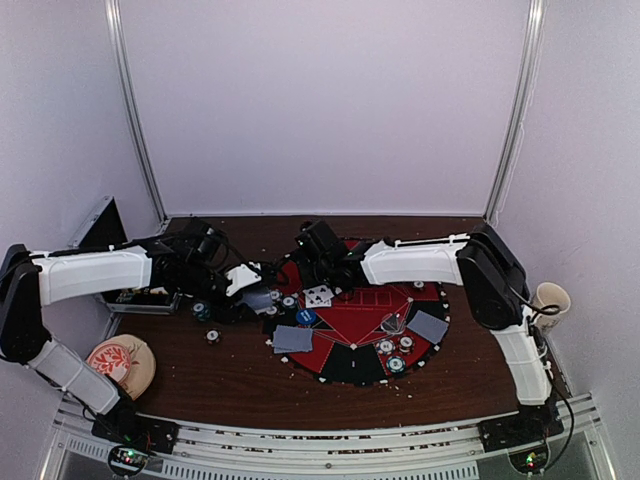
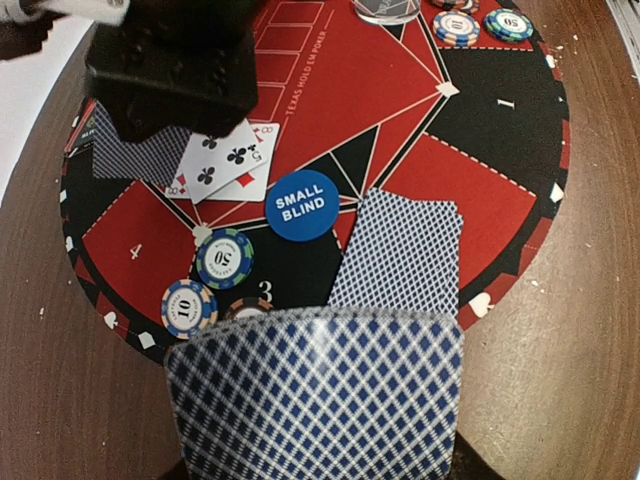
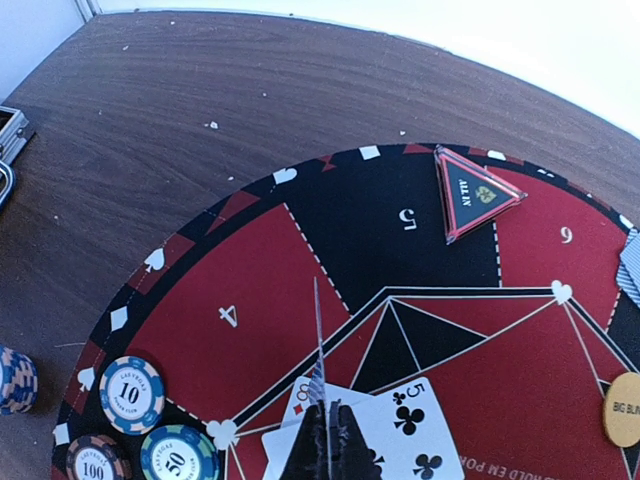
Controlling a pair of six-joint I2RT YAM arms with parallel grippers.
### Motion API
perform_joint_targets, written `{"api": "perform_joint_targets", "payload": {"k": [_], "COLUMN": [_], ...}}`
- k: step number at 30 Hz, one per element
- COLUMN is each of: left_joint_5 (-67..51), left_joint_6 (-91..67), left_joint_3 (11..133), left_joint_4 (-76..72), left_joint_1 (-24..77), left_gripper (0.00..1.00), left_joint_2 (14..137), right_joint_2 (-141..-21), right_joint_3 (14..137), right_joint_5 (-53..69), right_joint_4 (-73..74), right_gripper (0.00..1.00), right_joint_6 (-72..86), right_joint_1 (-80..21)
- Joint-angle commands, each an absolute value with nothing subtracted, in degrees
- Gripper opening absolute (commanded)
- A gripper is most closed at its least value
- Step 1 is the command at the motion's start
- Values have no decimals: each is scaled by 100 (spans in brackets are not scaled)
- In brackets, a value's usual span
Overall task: Distribute texas hold em gaming equipment
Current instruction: Adjust the poker card in the community card area.
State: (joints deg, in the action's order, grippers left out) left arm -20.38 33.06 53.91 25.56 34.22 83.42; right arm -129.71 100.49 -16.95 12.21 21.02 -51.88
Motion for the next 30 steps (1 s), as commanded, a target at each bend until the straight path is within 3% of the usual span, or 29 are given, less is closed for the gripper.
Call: {"api": "perform_joint_targets", "payload": {"k": [1,30], "left_joint_5": [-2066,-2101], "left_joint_6": [3270,3292], "left_joint_3": [5368,5365], "left_joint_4": [2316,2277], "left_joint_1": [3419,3417], "left_gripper": [54,54], "left_joint_2": [8118,8169], "right_joint_2": [-13200,-12668], "right_joint_3": [10444,9979], "right_joint_5": [-1739,-1971], "right_joint_4": [1302,1995], "right_gripper": [0,0], "right_joint_6": [2279,2295], "right_joint_1": [-5250,-5603]}}
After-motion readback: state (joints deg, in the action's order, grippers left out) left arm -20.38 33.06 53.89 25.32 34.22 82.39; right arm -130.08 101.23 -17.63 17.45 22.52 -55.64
